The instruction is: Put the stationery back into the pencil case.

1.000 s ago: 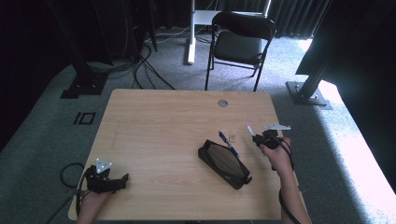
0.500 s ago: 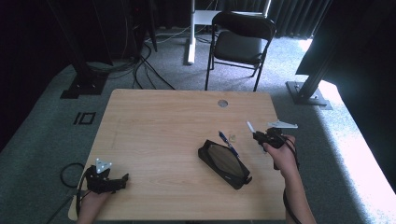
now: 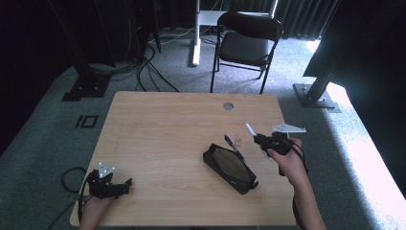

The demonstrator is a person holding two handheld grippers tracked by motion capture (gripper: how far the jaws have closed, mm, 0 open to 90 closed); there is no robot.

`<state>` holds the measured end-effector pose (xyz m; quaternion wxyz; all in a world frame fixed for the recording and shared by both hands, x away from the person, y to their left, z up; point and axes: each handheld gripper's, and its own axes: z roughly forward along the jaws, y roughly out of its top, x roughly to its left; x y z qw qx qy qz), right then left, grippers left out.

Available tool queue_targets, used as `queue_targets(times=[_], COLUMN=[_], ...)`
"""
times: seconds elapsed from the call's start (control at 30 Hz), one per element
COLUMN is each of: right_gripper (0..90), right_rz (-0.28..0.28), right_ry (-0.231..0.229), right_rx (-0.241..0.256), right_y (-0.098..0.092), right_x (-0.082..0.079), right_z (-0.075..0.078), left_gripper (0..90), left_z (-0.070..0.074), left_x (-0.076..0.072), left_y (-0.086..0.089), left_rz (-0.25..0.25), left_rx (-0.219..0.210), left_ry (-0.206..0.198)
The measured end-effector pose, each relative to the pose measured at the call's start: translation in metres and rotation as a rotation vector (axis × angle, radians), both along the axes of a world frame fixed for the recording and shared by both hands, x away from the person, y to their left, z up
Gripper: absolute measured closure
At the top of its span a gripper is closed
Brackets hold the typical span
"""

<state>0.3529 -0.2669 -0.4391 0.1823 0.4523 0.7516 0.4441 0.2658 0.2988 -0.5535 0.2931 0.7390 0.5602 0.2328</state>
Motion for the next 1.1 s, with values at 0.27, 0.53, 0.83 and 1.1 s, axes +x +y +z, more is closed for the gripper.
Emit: queue_targets(times=[0.27, 0.53, 0.83, 1.1], right_gripper=[78.5, 78.5, 78.5, 78.5], right_rz=[0.085, 0.161, 0.219, 0.251], right_ry=[-0.024, -0.027, -0.006, 0.016], right_rx=[0.016, 0.002, -0.005, -0.014], right_y=[0.022, 0.045, 0.058, 0.065], right_x=[-0.014, -0.022, -0.024, -0.024], right_z=[0.012, 0.014, 0.007, -0.002], left_gripper=[0.6, 0.6, 0.6, 0.6], left_z=[0.0, 0.0, 0.0, 0.0], left_x=[0.0, 0.0, 0.0, 0.0], left_y=[0.0, 0.0, 0.0, 0.0], left_rz=[0.0, 0.002, 0.0, 0.0], left_rx=[0.0, -0.002, 0.0, 0.0], left_ry=[0.0, -0.001, 0.0, 0.0])
